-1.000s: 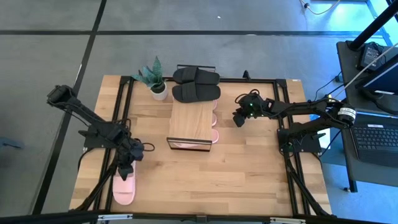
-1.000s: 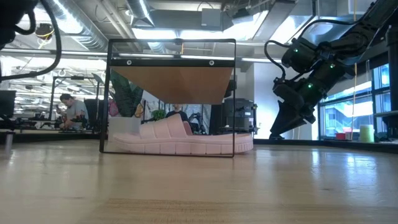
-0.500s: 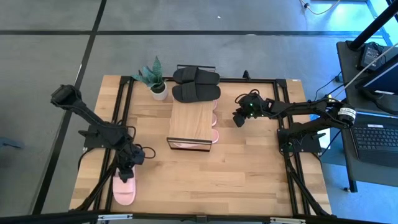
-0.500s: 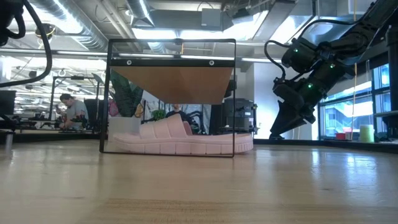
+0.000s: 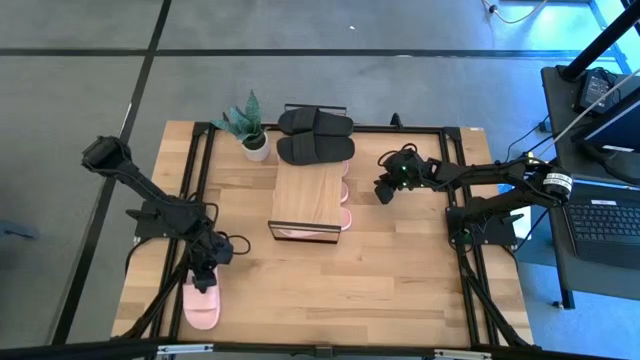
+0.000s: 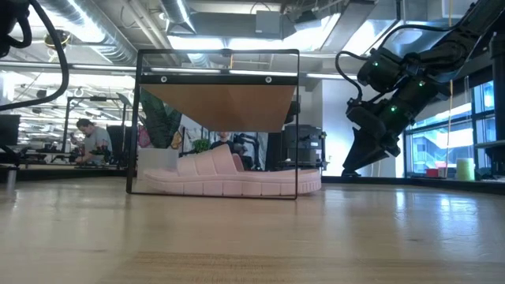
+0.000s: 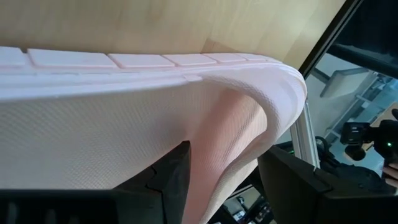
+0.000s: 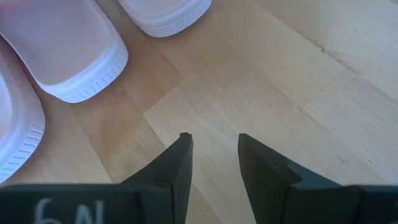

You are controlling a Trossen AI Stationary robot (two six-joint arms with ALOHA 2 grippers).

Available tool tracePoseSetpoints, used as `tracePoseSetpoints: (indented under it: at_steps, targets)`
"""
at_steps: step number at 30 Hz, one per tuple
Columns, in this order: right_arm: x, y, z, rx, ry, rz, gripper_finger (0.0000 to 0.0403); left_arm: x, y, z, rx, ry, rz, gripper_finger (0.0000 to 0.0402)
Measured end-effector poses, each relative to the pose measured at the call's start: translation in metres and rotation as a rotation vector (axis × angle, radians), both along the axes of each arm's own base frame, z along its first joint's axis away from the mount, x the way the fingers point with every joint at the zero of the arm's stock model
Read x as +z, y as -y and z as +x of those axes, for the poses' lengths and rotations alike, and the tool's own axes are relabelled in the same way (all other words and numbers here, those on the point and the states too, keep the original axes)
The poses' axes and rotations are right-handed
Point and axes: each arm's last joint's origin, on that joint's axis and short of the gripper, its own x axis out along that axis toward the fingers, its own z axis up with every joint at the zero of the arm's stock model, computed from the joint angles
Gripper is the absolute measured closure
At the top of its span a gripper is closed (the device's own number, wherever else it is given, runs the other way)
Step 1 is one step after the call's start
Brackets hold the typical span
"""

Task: Pick and place slides into the shelf
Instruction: Put the pink slide under the shelf

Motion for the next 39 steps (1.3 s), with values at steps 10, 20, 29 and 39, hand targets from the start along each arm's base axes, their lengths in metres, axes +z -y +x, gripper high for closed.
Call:
tracePoseSetpoints:
  at_steps: [10, 20, 29, 39]
  targets:
    - [0.0000, 0.0000, 0.0000, 0.000, 0.000, 0.000, 0.0273, -0.0001, -0.0001, 0.0000, 0.002, 0.001, 0.003, 0.0225]
    - [0.0000, 0.0000, 0.0000, 0.000, 0.000, 0.000, 0.0273, -0.0005, -0.0006, 0.0007, 0.016, 0.015, 0.024, 0.0225]
    - [0.0000, 0.0000, 0.0000, -0.003, 0.001, 0.002, 0.0273, -0.0007, -0.0007, 0.0008, 0.020, 0.020, 0.031, 0.0225]
    - [0.0000, 0.0000, 0.0000, -0.001, 0.000, 0.001, 0.0273, -0.0006, -0.0006, 0.0009, 0.021, 0.023, 0.032, 0.0225]
